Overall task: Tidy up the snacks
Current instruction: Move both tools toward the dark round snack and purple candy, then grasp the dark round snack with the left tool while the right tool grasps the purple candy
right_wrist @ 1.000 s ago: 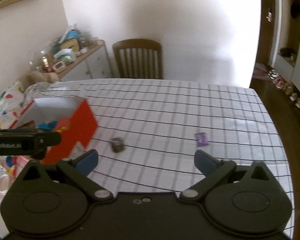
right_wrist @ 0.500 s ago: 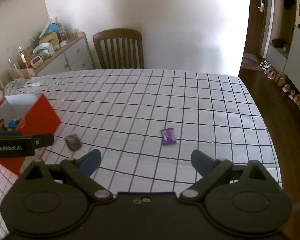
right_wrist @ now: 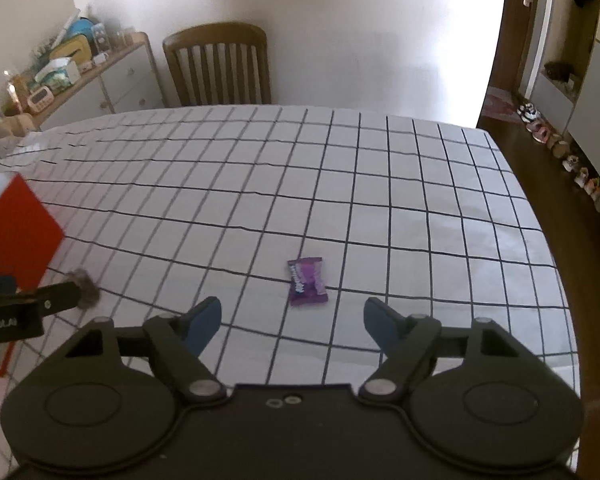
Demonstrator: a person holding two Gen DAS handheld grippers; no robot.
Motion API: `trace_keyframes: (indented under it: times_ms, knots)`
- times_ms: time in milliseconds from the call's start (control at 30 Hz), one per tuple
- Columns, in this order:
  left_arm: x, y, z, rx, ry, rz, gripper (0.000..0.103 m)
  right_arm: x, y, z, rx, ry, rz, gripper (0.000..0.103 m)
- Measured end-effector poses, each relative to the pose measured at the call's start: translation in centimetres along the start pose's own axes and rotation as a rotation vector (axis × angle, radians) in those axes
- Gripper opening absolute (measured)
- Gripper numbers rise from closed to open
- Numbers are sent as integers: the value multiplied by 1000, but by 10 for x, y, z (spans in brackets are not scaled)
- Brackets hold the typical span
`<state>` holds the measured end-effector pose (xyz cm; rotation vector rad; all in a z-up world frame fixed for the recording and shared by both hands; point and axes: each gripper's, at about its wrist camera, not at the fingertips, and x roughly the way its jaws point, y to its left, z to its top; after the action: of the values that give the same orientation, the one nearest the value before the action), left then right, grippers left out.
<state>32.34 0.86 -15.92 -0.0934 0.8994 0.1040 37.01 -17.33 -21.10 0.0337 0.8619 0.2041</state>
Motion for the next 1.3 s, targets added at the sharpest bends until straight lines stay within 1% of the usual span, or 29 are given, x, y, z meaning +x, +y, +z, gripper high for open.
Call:
trace_keyframes:
  times_ms: [133, 200, 233, 300, 333, 400, 433, 467, 500, 533, 567, 633, 667, 700, 767, 867, 1033, 1167, 1300]
  knots:
    - [11, 2, -1, 4, 10, 17, 100, 21, -6, 4, 19, 32, -15, 69]
    - [16, 4, -1, -2, 20, 20, 95, 29, -7, 5, 14, 43, -24, 61]
    - [19, 5, 0, -10, 28, 20, 92, 34, -7, 5, 12, 51, -28, 59]
    - [23, 8, 0, -26, 32, 17, 92, 41, -7, 6, 8, 61, -33, 54]
    - [24, 9, 0, -27, 29, 20, 90, 44, -7, 6, 7, 64, -39, 53]
    - [27, 9, 0, -24, 34, 17, 81, 48, -8, 6, 9, 66, -44, 52]
    - [29, 9, -1, -25, 39, 16, 74, 50, -9, 5, 11, 68, -47, 51]
    - [30, 9, -1, -28, 45, 14, 70, 52, -10, 5, 12, 69, -48, 49]
    - [31, 9, -1, -33, 50, 11, 69, 54, -11, 4, 11, 71, -48, 46]
    - [33, 9, -2, -37, 53, 9, 65, 56, -11, 4, 9, 73, -50, 46]
    - [33, 9, -2, -40, 54, 7, 57, 57, -11, 4, 3, 68, -52, 45]
    - [33, 9, -2, -43, 50, 3, 49, 59, -11, 5, -6, 62, -55, 42]
    - [33, 9, -2, -44, 48, 2, 44, 60, -11, 6, -10, 58, -58, 37]
    - [33, 9, -2, -48, 48, -3, 42, 62, -9, 7, -15, 56, -62, 32]
    - [34, 9, -2, -54, 49, -3, 34, 62, -8, 8, -23, 49, -68, 27]
    - [33, 9, -1, -54, 54, -4, 34, 61, -4, 5, -31, 42, -69, 25]
    - [28, 12, -1, -49, 60, -8, 34, 56, -1, 0, -37, 36, -60, 23]
    - [20, 12, -1, -46, 61, -14, 34, 45, 7, -5, -36, 40, -51, 23]
    - [6, 13, -3, -42, 62, -26, 34, 28, 14, -9, -38, 34, -22, 23]
